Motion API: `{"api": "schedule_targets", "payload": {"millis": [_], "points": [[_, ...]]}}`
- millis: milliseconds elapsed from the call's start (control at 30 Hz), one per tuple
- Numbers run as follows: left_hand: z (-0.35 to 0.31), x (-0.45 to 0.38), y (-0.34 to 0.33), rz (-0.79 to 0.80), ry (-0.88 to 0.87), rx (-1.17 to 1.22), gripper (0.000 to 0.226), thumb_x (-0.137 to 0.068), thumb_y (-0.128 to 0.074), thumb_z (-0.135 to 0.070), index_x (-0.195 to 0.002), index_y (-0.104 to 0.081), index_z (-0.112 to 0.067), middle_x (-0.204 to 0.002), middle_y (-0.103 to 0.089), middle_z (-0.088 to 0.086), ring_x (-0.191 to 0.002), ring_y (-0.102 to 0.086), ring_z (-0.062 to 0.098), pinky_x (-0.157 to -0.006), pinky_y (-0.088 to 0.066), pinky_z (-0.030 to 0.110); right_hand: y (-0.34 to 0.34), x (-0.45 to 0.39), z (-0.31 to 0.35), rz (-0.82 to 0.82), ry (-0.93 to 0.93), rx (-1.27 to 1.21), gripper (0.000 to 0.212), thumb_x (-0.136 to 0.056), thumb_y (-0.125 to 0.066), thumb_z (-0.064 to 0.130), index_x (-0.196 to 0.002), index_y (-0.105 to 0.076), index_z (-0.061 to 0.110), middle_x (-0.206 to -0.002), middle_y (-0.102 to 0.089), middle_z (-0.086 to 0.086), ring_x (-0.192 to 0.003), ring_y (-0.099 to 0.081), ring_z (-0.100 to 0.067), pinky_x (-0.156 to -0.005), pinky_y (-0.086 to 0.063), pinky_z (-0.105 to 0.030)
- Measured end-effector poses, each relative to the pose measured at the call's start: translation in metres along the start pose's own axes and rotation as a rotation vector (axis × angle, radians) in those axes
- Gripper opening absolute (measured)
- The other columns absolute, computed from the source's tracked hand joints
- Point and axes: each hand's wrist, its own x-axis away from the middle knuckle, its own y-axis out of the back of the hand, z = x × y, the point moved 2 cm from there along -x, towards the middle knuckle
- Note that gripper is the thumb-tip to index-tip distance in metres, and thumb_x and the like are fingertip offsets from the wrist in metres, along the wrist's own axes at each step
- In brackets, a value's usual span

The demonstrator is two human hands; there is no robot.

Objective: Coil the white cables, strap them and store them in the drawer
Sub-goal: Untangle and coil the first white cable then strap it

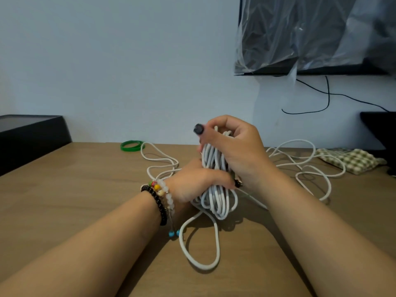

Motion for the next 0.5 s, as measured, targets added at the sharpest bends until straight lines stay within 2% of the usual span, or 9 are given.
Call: {"api": "schedule_targets", "payload": {"millis": [33, 100, 167, 233, 300, 367, 400, 500], "points": [[0.001, 0.001, 0.002, -0.022, -0.003, 0.013, 0.022, -0.054, -0.071, -0.011, -0.075, -0.064, -0.011, -0.067, -0.065, 0.007, -0.061, -0.063, 0.019, -0.062, -0.052, 0.030, 0.002, -0.002, 0.000, -0.013, -0.008, -0.005, 0.033, -0.070, -0.074, 0.038, -0.089, -0.066, 0.012, -0.083, -0.073, -0.008, -0.077, -0.071, -0.022, -0.077, -0.059, -0.038], [0.004, 0.002, 0.006, -0.068, 0.042, 0.118, 0.027, -0.046, -0.073, -0.019, -0.069, -0.065, -0.008, -0.063, -0.063, 0.012, -0.054, -0.061, 0.023, -0.057, -0.052, 0.029, 0.010, -0.009, -0.003, -0.092, 0.007, 0.056, 0.033, -0.082, -0.066, 0.040, -0.097, -0.067, 0.011, -0.089, -0.073, -0.003, -0.083, -0.070, -0.015, -0.081, -0.058, -0.035], [0.002, 0.005, 0.008, -0.077, 0.074, 0.295, 0.021, -0.044, -0.070, -0.018, -0.059, -0.065, -0.005, -0.055, -0.060, 0.012, -0.046, -0.058, 0.020, -0.048, -0.049, 0.022, 0.018, -0.014, -0.010, -0.186, 0.016, 0.220, 0.026, -0.095, -0.055, 0.036, -0.096, -0.068, 0.013, -0.086, -0.070, 0.003, -0.081, -0.066, -0.011, -0.077, -0.054, -0.032], [-0.002, 0.007, 0.011, -0.087, 0.053, 0.438, 0.007, -0.050, -0.063, -0.013, -0.052, -0.064, -0.006, -0.050, -0.058, 0.010, -0.043, -0.057, 0.018, -0.045, -0.046, 0.019, 0.021, -0.015, -0.018, -0.220, -0.054, 0.264, 0.026, -0.099, -0.049, 0.029, -0.088, -0.068, 0.015, -0.080, -0.069, 0.004, -0.075, -0.064, -0.010, -0.071, -0.049, -0.028], [-0.003, 0.005, 0.019, -0.131, 0.001, 0.553, 0.010, -0.050, -0.063, -0.012, -0.056, -0.059, -0.005, -0.051, -0.055, 0.010, -0.044, -0.055, 0.018, -0.045, -0.046, 0.021, 0.018, -0.013, -0.022, -0.170, -0.153, 0.159, 0.028, -0.098, -0.049, 0.022, -0.080, -0.069, 0.015, -0.076, -0.071, 0.000, -0.072, -0.065, -0.014, -0.067, -0.050, -0.030], [-0.003, 0.004, 0.025, -0.156, -0.038, 0.619, 0.018, -0.050, -0.065, -0.016, -0.062, -0.055, -0.005, -0.054, -0.053, 0.008, -0.046, -0.053, 0.018, -0.047, -0.046, 0.023, 0.015, -0.013, -0.022, -0.087, -0.210, 0.034, 0.022, -0.095, -0.055, 0.018, -0.080, -0.071, 0.015, -0.080, -0.073, -0.004, -0.077, -0.068, -0.019, -0.074, -0.053, -0.038], [-0.003, 0.004, 0.028, -0.159, -0.051, 0.629, 0.015, -0.052, -0.064, -0.015, -0.062, -0.057, -0.006, -0.055, -0.053, 0.007, -0.047, -0.053, 0.018, -0.049, -0.045, 0.025, 0.014, -0.012, -0.021, -0.047, -0.222, -0.021, 0.018, -0.093, -0.059, 0.016, -0.082, -0.072, 0.015, -0.083, -0.074, -0.005, -0.081, -0.069, -0.020, -0.079, -0.054, -0.040], [-0.004, 0.004, 0.031, -0.148, -0.059, 0.620, 0.006, -0.061, -0.057, -0.013, -0.061, -0.061, -0.008, -0.055, -0.053, 0.006, -0.048, -0.052, 0.016, -0.051, -0.043, 0.026, 0.014, -0.011, -0.021, 0.026, -0.203, -0.006, 0.012, -0.088, -0.066, 0.008, -0.087, -0.073, 0.017, -0.087, -0.074, -0.004, -0.086, -0.070, -0.019, -0.077, -0.055, -0.034]]}}
